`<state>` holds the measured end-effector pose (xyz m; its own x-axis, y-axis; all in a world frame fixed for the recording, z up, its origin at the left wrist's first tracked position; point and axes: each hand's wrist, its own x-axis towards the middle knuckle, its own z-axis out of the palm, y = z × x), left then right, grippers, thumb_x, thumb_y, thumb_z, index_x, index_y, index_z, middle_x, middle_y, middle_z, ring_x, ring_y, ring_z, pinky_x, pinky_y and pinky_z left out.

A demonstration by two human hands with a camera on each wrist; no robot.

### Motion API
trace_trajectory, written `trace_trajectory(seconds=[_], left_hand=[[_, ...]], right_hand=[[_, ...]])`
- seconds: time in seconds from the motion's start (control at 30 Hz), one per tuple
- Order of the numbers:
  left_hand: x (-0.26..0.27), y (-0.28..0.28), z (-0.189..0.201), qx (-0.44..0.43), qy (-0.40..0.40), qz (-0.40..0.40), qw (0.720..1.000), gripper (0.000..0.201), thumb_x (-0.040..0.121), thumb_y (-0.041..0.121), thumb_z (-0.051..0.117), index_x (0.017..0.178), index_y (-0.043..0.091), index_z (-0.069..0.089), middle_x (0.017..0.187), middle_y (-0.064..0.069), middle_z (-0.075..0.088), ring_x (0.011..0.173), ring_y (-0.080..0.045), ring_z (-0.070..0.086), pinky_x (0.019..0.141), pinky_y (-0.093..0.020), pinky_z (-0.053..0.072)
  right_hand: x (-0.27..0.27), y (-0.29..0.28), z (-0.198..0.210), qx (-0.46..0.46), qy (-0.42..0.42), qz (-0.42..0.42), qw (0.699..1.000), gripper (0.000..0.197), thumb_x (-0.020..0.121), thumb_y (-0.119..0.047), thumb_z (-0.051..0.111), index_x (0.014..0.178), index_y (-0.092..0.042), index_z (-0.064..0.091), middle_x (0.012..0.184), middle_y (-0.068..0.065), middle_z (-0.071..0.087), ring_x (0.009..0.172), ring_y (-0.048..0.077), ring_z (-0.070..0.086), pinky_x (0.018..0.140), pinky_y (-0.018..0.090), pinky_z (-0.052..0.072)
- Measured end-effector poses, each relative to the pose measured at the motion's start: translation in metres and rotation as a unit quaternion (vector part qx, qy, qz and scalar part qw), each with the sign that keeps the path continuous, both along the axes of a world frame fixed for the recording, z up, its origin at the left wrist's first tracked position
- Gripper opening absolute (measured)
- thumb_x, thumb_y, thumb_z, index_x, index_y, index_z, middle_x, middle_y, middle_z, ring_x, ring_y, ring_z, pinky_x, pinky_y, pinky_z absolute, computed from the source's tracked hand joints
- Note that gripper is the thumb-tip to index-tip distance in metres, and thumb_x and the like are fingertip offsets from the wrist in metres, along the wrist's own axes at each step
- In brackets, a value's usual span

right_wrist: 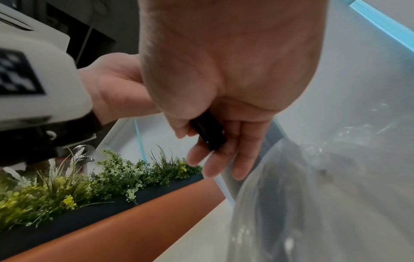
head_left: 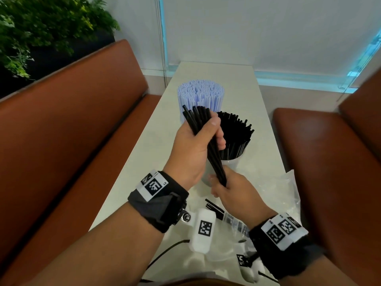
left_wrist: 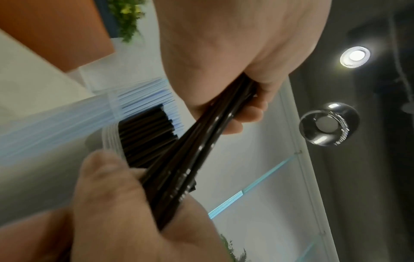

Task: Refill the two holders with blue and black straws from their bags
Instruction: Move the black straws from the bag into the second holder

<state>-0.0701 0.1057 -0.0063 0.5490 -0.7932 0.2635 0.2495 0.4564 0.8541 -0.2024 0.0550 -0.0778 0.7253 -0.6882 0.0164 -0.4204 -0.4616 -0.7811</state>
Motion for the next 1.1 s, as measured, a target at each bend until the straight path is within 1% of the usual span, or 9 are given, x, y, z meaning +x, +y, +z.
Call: trace_trajectory(seconds=[0.1,0.23,0.43,0.57,0.7,0.8,0.9,0.93,1.1], left_hand=[[0.005,-0.006,0.010,0.009,-0.068,0.031,0.997,0.016,0.096,0.018,0.061,0.084,0.028,0.059,0.067,0.002,0.051,0.055,-0.016,0.048,0.057,-0.032,0.048],[0.025,-0.016,0.031,-0.010,-0.124,0.101,0.987,0.022,0.094,0.027,0.065,0.078,0.040,0.056,0.063,0.008,0.049,0.048,-0.015,0.045,0.050,-0.032,0.046],[0.031,-0.044,0.035,0.005,-0.135,0.145,0.980,0.017,0.097,0.022,0.061,0.089,0.021,0.046,0.055,0.004,0.050,0.046,-0.018,0.048,0.052,-0.033,0.048],[0.032,-0.056,0.045,-0.012,-0.104,0.224,0.969,0.016,0.091,0.031,0.063,0.083,0.035,0.049,0.062,0.007,0.047,0.046,-0.016,0.045,0.056,-0.037,0.046],[0.029,-0.055,0.027,0.044,-0.207,0.253,0.944,0.022,0.091,0.040,0.062,0.077,0.049,0.049,0.065,0.013,0.051,0.048,-0.014,0.051,0.058,-0.034,0.049],[0.022,-0.053,-0.004,0.143,-0.327,0.166,0.919,0.019,0.093,0.042,0.063,0.085,0.032,0.049,0.072,0.011,0.054,0.066,-0.015,0.057,0.069,-0.035,0.049],[0.025,-0.052,-0.024,0.225,-0.501,0.156,0.821,0.026,0.091,0.038,0.070,0.088,0.020,0.052,0.098,-0.002,0.057,0.104,-0.024,0.052,0.098,-0.042,0.042],[0.026,-0.050,-0.025,0.242,-0.504,0.153,0.815,0.028,0.089,0.040,0.073,0.096,0.019,0.056,0.111,-0.002,0.054,0.116,-0.024,0.046,0.106,-0.040,0.038],[0.035,-0.041,0.002,0.173,-0.445,0.156,0.865,0.075,0.080,0.056,0.074,0.140,0.022,0.045,0.143,0.007,0.037,0.137,-0.008,0.031,0.113,-0.018,0.025]], right_hand=[[0.000,-0.005,0.004,-0.064,0.047,0.022,0.997,0.020,0.092,-0.049,0.062,0.103,-0.032,0.058,0.083,-0.010,0.067,0.075,0.006,0.062,0.072,0.035,0.053],[-0.014,-0.029,0.012,-0.122,0.126,0.041,0.984,0.053,0.085,-0.038,0.067,0.131,-0.049,0.043,0.096,-0.021,0.055,0.078,-0.001,0.056,0.071,0.025,0.045],[-0.007,-0.051,0.001,-0.182,0.157,-0.061,0.969,0.021,0.096,-0.049,0.046,0.113,-0.037,0.049,0.073,-0.012,0.059,0.074,0.015,0.060,0.061,0.033,0.045],[0.000,-0.061,-0.013,-0.156,0.107,-0.049,0.981,0.021,0.101,-0.049,0.044,0.100,-0.032,0.056,0.077,-0.012,0.058,0.073,0.013,0.057,0.058,0.030,0.041],[0.000,-0.066,-0.019,-0.160,0.078,-0.041,0.983,0.023,0.101,-0.051,0.046,0.101,-0.033,0.059,0.083,-0.013,0.058,0.078,0.015,0.056,0.064,0.035,0.046],[-0.001,-0.066,-0.020,-0.177,0.076,-0.044,0.980,0.025,0.100,-0.054,0.044,0.099,-0.033,0.058,0.081,-0.013,0.056,0.077,0.016,0.053,0.059,0.033,0.039],[-0.001,-0.066,-0.020,-0.184,0.081,-0.047,0.978,0.022,0.100,-0.054,0.043,0.095,-0.035,0.054,0.080,-0.013,0.056,0.076,0.015,0.053,0.053,0.029,0.031],[-0.001,-0.066,-0.020,-0.185,0.082,-0.047,0.978,0.022,0.100,-0.054,0.043,0.095,-0.036,0.053,0.080,-0.014,0.057,0.076,0.014,0.053,0.053,0.027,0.030],[-0.001,-0.067,-0.023,-0.192,0.088,-0.045,0.976,0.021,0.101,-0.056,0.041,0.095,-0.037,0.051,0.082,-0.015,0.056,0.079,0.014,0.054,0.055,0.030,0.033]])
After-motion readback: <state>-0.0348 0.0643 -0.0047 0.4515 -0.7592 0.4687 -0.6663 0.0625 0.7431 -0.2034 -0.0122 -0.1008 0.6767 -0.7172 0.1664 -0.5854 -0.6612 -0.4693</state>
